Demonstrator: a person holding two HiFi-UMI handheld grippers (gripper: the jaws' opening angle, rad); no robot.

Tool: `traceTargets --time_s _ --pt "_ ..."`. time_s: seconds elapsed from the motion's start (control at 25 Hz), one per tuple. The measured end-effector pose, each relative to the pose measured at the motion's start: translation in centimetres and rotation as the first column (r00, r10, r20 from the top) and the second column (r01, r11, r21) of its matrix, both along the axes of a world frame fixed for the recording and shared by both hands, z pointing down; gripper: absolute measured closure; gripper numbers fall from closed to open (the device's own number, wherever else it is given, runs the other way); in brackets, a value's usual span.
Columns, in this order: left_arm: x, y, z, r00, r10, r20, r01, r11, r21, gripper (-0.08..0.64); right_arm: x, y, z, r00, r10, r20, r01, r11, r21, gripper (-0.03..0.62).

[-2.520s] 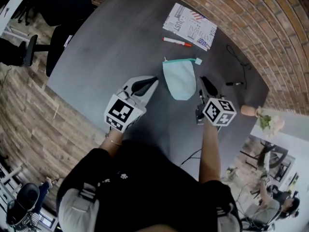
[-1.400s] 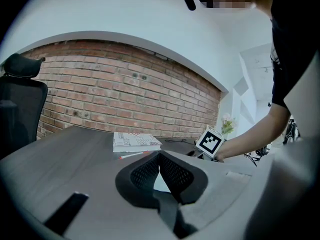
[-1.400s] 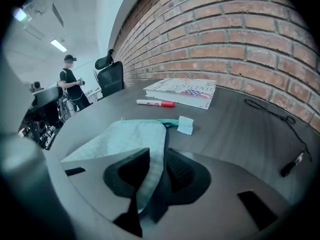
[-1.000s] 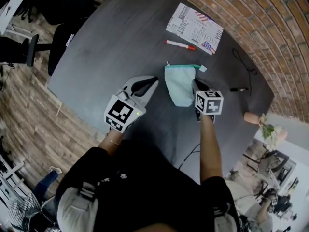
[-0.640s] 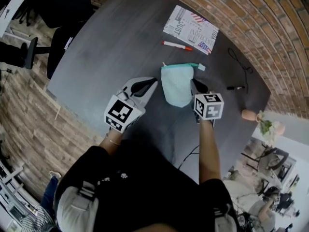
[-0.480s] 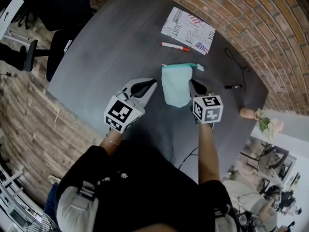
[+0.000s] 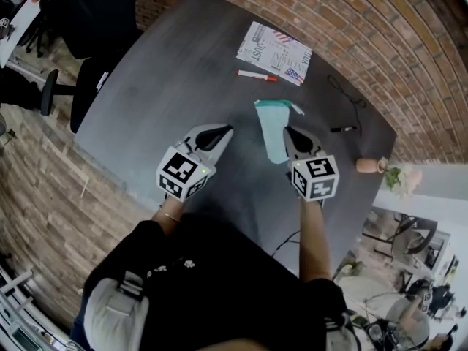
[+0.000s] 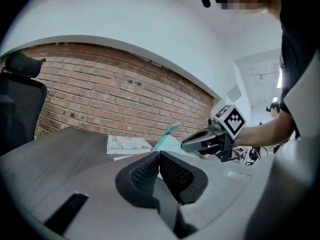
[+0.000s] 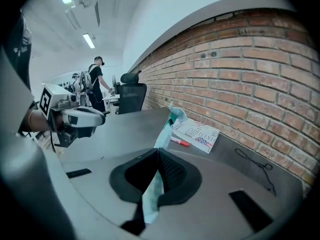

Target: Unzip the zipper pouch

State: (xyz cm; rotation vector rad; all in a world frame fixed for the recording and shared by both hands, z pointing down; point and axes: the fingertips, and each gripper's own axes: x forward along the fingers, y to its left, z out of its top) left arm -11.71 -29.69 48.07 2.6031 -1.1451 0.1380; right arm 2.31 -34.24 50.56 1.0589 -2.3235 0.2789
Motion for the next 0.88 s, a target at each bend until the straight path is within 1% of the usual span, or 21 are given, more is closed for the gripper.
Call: traceTargets --time_s 0.24,0.36,0.56,0.64,0.88 --pt "0.8 1.0 -0.5 1.000 0.018 -0.007 -0.018 1.000 0.009 0.555 0.2 2.8 -3.0 0.999 -0.031 0.034 0.030 0.999 0.039 0.589" --pt "1.2 1.4 -0.6 1.000 0.025 -0.016 -0.025 1.000 0.015 0.555 -0.2 4.3 -4.9 0.997 -0.064 0.046 0.061 0.996 0.064 0.589" --pt "1.3 2.2 -0.2 0.999 0.037 -0.025 -0.037 0.999 0.003 0.555 -1.3 6.8 -8.2 0.989 -0.124 0.083 0.113 0.986 0.120 0.589" --pt "1.3 2.4 -0.1 0.998 0.042 -0.053 -0.042 0.999 -0.004 0.555 -1.7 7.6 -9.5 0.985 -0.145 0.095 0.131 0.981 0.143 0.589" --pt "1.2 2.5 -0.4 0.983 0.047 -0.178 -0.056 0.997 -0.047 0.555 -2.3 9.6 -12.7 0.974 -0.193 0.123 0.166 0.966 0.195 0.589"
